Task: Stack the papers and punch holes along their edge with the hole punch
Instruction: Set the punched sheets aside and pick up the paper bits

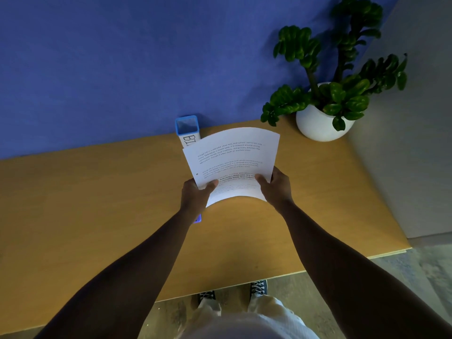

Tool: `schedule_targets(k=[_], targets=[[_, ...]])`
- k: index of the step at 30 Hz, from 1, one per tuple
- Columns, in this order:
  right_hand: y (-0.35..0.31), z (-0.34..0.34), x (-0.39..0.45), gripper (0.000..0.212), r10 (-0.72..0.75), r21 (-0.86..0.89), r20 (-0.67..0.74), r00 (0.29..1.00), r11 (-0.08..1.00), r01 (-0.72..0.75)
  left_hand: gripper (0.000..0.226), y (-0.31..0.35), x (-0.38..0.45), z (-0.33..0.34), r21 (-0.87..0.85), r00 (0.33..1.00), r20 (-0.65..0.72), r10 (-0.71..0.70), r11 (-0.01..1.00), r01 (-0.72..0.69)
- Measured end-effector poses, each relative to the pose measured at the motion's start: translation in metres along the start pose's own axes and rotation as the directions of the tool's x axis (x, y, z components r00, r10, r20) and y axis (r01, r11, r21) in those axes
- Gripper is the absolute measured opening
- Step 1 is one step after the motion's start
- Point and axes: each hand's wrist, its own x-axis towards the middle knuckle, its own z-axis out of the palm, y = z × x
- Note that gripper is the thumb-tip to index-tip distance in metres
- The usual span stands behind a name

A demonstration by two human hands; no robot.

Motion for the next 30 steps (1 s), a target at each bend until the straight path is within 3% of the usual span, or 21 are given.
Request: schedule_targets(k=[5,11,19,25,30], targets=[[0.01,0.0,-0.001,0.025,0.022,-0.059,0.034,0.999,0.998,-0.02,0.023,-0.007,-0.001,-0.001,0.066,0.998,0.042,-0.036,0.997,0.034],[-0.004,-0.002,0.006,0.024,0.002,-0.043,0.05,0.999,0.999,0.0,0.021,-0.002,0.003,-0.004,0.03,0.999,0.033,-0.023,0.999,0.022],[-0.011,-0.003,0.018,0.029,0.021,-0.117,0.141,0.99,0.993,-0.004,0.024,-0.006,0.005,0.003,-0.003,0.975,0.065,-0.215,0.977,0.215],[0.001,-0.006,0.027,0.028,0.129,-0.126,0.122,0.984,0.986,-0.114,0.031,-0.003,0.012,0.015,0.014,0.969,0.094,-0.23,0.973,0.23],[0.011,-0.017,0.039,0.044,0.252,-0.067,0.074,0.965,0.967,-0.247,0.027,-0.001,0.028,0.031,0.04,0.968,0.076,-0.238,0.971,0.235]])
